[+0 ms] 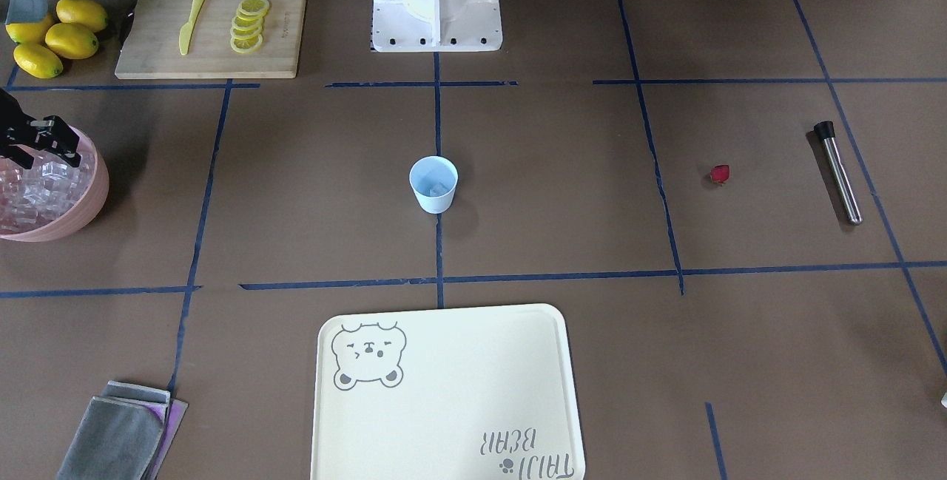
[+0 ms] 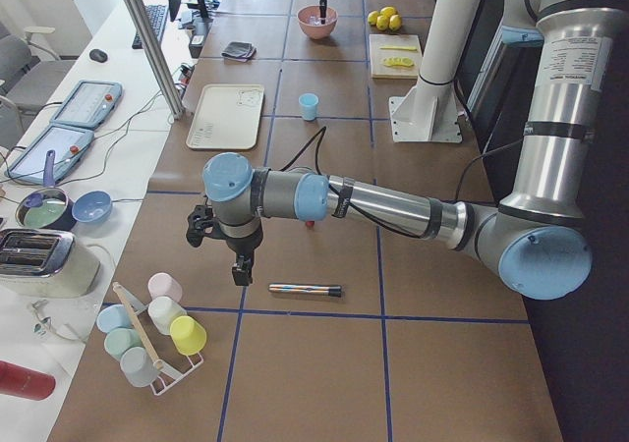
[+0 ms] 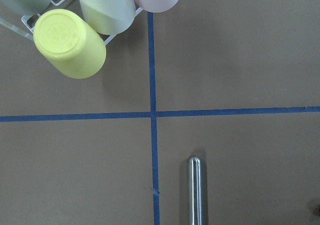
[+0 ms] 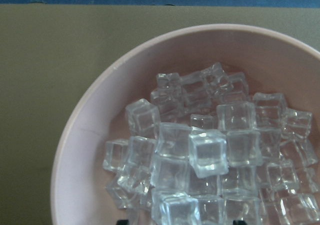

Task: Mash ice and strawberries in cup
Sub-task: 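Lower the right gripper into the bowl and pinch another ice cube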

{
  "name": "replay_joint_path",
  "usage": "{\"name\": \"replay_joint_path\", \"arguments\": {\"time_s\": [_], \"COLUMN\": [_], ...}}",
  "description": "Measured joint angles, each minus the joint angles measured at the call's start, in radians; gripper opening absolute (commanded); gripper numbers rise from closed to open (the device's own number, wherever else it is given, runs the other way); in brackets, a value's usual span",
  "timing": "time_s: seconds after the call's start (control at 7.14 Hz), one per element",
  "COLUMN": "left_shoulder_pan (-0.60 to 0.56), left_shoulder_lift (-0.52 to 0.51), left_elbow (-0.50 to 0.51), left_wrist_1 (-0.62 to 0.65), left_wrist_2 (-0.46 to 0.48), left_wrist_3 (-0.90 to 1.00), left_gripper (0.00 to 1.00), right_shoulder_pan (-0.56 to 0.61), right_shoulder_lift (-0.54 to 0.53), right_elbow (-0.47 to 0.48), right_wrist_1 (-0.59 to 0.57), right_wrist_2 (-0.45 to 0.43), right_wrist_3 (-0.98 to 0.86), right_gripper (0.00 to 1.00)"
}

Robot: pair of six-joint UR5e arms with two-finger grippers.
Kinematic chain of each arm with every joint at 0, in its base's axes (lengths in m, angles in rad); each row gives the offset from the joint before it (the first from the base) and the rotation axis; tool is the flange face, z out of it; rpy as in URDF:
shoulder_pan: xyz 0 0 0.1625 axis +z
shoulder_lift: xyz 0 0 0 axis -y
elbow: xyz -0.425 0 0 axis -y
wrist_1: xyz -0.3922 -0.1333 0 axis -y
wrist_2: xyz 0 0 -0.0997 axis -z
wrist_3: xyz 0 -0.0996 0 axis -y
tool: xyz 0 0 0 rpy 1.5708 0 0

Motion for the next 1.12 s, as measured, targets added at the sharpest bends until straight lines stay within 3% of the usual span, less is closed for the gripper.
{"name": "replay_joint_path", "arguments": {"time_s": [0.98, 1.12], "left_shoulder_pan": [0.0, 0.0], "left_shoulder_lift": [-0.008, -0.008], "left_elbow": [-0.011, -0.013], "left_wrist_1": [0.007, 0.008], "left_wrist_2": [0.002, 0.002], "left_wrist_3": [0.0, 0.0], "left_gripper": [1.0, 1.0], "right_shoulder_pan": [0.0, 0.0], "right_shoulder_lift": [0.006, 0.006], "right_elbow": [-0.025, -0.025], "right_wrist_1": [-0.005, -0.005], "right_wrist_2": [-0.002, -0.001], "right_wrist_3": [0.002, 0.002], "right_gripper": [0.62, 0.43]}}
